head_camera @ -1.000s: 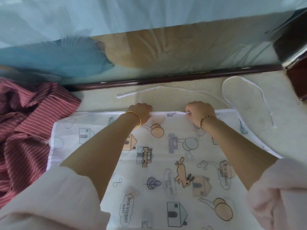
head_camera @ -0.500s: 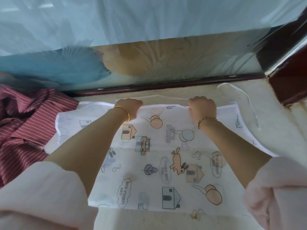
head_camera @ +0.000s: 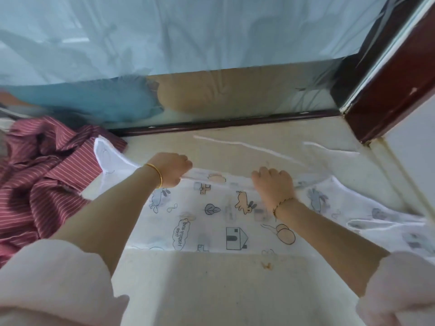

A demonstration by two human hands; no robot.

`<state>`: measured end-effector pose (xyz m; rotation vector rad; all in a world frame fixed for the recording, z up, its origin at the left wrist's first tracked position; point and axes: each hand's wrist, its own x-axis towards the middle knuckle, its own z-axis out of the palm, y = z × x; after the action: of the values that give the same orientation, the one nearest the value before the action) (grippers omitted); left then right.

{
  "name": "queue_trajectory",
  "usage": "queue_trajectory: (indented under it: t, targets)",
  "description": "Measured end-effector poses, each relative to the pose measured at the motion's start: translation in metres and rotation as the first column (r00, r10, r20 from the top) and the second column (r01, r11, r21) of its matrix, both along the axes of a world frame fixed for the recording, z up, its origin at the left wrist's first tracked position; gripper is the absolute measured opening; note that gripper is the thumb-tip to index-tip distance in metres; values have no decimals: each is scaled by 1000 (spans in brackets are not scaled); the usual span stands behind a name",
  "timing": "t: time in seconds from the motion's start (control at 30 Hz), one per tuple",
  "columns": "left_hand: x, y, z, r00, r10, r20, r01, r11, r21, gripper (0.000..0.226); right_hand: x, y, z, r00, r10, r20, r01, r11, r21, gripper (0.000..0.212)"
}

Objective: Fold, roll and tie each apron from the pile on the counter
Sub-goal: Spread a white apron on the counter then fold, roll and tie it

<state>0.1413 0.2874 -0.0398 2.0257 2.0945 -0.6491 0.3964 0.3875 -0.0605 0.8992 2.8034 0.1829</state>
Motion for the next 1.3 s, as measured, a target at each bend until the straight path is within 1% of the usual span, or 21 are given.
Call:
queue_trajectory:
  t: [0.07,0.13,0.2,0.27,0.4,0.47,0.6,0.77,0.8,0.9,1.03,1.17,1.3]
  targets:
    - [11,-22,-8,999,36,25,-32,988,-153,18,8,-30,-13,994,0,111,9,997,-77,29]
    - [23,-41,-19,999,38,35,-27,961,-276,18,14,-53,-26,981,-9,193,36,990,-136,31]
    - [36,-58,-30,999,47,27,-33,929,-369,18,20,-69,-41,967,-35,252,83,980,-182,31]
    - [50,-75,-41,997,68,21,-53,906,-421,20,24,-77,-53,950,-56,307,127,968,-217,30]
    - [71,-100,-67,992,122,12,-105,892,-440,36,34,-82,-68,930,-107,351,212,938,-273,30]
    - [75,-106,-76,990,142,3,-128,900,-418,40,37,-83,-70,933,-131,336,229,935,-269,29]
    - [80,-112,-78,984,178,12,-162,919,-360,41,41,-85,-68,945,-185,269,251,938,-237,28]
    - [92,-112,-80,982,188,9,-175,933,-315,41,46,-82,-60,950,-224,217,268,942,-202,35]
    - [93,-112,-81,985,171,2,-161,933,-322,40,46,-82,-59,953,-212,218,256,947,-196,35]
    - [94,-111,-79,995,90,-30,-95,931,-353,37,50,-88,-62,962,-138,236,180,970,-164,30]
    - [97,-111,-76,998,-28,-52,4,915,-404,33,59,-96,-66,956,-80,284,132,977,-167,24]
    - [94,-110,-72,995,-85,-44,55,883,-466,33,61,-99,-64,970,2,242,56,971,-232,33]
    - [93,-106,-68,992,-117,-42,75,834,-547,36,64,-96,-66,962,140,234,-84,968,-236,45]
